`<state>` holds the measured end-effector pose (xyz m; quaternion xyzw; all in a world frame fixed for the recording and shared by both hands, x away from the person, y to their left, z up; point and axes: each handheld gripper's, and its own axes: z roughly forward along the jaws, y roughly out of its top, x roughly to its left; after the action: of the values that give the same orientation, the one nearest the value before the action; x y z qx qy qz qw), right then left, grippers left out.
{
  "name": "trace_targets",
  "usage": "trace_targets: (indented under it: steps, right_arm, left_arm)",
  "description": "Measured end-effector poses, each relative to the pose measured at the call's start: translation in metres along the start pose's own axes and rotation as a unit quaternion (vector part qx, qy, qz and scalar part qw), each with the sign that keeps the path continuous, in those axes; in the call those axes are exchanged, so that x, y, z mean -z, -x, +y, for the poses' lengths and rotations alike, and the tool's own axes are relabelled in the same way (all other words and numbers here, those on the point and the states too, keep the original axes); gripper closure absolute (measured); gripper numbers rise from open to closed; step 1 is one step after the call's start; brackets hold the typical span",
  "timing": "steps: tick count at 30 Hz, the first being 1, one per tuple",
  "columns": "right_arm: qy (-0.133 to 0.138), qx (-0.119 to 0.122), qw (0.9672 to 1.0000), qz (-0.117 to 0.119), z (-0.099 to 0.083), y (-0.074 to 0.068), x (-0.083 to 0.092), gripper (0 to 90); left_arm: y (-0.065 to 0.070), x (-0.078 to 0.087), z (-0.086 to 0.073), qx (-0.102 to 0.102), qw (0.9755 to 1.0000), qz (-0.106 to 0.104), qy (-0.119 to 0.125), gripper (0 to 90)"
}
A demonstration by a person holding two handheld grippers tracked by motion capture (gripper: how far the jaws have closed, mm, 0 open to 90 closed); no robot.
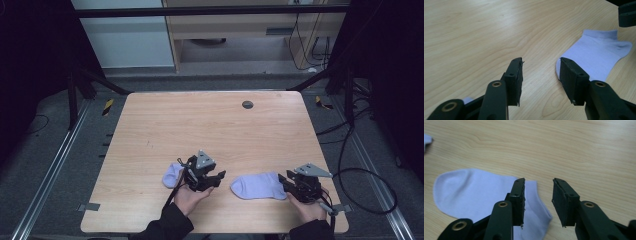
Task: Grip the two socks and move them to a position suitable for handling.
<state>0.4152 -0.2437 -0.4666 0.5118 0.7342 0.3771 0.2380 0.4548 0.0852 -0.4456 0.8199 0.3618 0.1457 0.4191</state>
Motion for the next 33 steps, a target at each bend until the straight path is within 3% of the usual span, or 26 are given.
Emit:
trace_targets:
  steps: [5, 15, 25, 33]
  right_arm:
    - [0.006, 0.014, 0.9998, 0.014, 0.008, -0.01, -0.002, 56.8]
    - [0.013, 0.041, 0.9983, 0.04, 0.024, -0.031, -0.011, 48.0]
    - [0.018, 0.056, 0.9958, 0.069, 0.045, -0.055, -0.026, 47.1]
    - [0.011, 0.089, 0.9903, 0.106, 0.063, -0.087, -0.048, 51.3]
  left_arm:
    - [-0.017, 0.019, -0.002, -0.005, 1.0, 0.008, -0.001, 47.7]
    - [-0.056, 0.058, -0.017, 0.011, 0.9986, 0.049, 0.015, 45.2]
    - [-0.095, 0.098, -0.047, 0.046, 0.9937, 0.099, 0.025, 45.6]
    - [-0.116, 0.106, -0.075, 0.077, 0.9897, 0.121, 0.012, 48.7]
